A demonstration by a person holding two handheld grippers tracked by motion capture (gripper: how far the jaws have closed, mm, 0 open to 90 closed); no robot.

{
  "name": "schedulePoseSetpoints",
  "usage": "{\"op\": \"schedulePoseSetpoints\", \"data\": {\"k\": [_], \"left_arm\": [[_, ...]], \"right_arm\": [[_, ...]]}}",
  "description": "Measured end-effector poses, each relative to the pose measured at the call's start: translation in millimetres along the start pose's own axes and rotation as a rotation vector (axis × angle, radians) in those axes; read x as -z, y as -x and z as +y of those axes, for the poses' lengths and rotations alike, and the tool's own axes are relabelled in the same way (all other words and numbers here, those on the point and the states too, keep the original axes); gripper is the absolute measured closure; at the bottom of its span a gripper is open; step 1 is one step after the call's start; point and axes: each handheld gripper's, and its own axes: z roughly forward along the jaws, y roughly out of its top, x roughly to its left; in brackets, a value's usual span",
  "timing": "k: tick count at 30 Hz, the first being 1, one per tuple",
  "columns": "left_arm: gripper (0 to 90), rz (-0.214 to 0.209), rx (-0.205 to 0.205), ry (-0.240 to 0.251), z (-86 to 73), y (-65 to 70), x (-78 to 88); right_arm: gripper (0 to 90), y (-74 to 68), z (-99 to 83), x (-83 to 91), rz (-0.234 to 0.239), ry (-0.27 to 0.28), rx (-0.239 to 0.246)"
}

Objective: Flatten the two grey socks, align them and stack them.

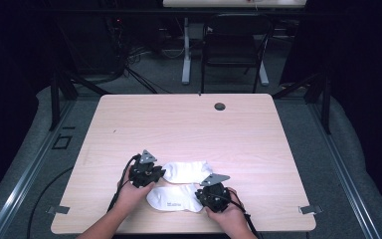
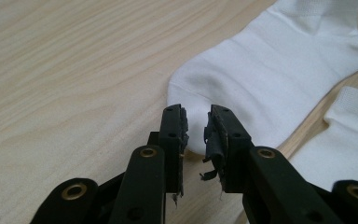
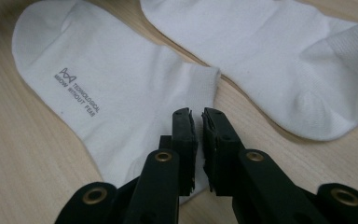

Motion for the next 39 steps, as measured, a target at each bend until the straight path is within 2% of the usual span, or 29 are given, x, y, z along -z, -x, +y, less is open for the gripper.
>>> {"op": "schedulePoseSetpoints", "data": {"k": [2, 3, 7, 11, 14, 20, 25, 27, 30, 34, 39], "left_arm": [[73.8, 0.000, 0.005, 0.003, 0.5, -0.3, -0.7], [73.6, 0.001, 0.005, 0.004, 0.8, -0.5, -1.1], [71.5, -0.002, 0.011, 0.009, 3.0, -1.6, -2.1], [68.8, -0.001, 0.019, 0.011, 3.9, -3.2, -2.9], [65.3, 0.003, 0.024, 0.014, 4.2, -4.7, -3.8], [61.5, 0.017, 0.035, 0.016, 4.4, -5.9, -4.1], [57.8, 0.010, 0.038, 0.012, 6.0, -6.6, -4.9], [57.0, 0.005, 0.047, 0.026, 6.8, -6.4, -5.2], [55.1, 0.001, 0.046, 0.022, 9.0, -6.9, -5.3], [53.0, -0.001, 0.051, 0.016, 11.1, -7.5, -7.9], [53.8, -0.016, 0.054, 0.001, 11.0, -8.4, -11.0]], "right_arm": [[84.8, 0.8, -1.2, 2.7, -0.004, -0.016, 0.006], [84.8, 1.1, -2.8, 2.6, -0.003, -0.002, -0.001], [82.3, 4.8, -4.1, 6.7, 0.008, -0.013, -0.012], [77.1, 6.7, 0.8, 12.6, 0.009, 0.025, -0.030], [69.8, 12.6, 7.9, 18.4, 0.008, 0.064, -0.050], [59.8, 29.8, 17.2, 21.2, -0.034, 0.111, -0.094], [52.2, 44.4, 21.7, 22.6, -0.049, 0.157, -0.136], [50.6, 49.9, 24.0, 22.9, -0.069, 0.170, -0.133], [46.8, 56.9, 27.8, 23.7, -0.101, 0.188, -0.128], [47.0, 65.4, 31.3, 23.2, -0.122, 0.197, -0.148], [58.4, 70.5, 31.7, 19.9, -0.118, 0.162, -0.164]]}}
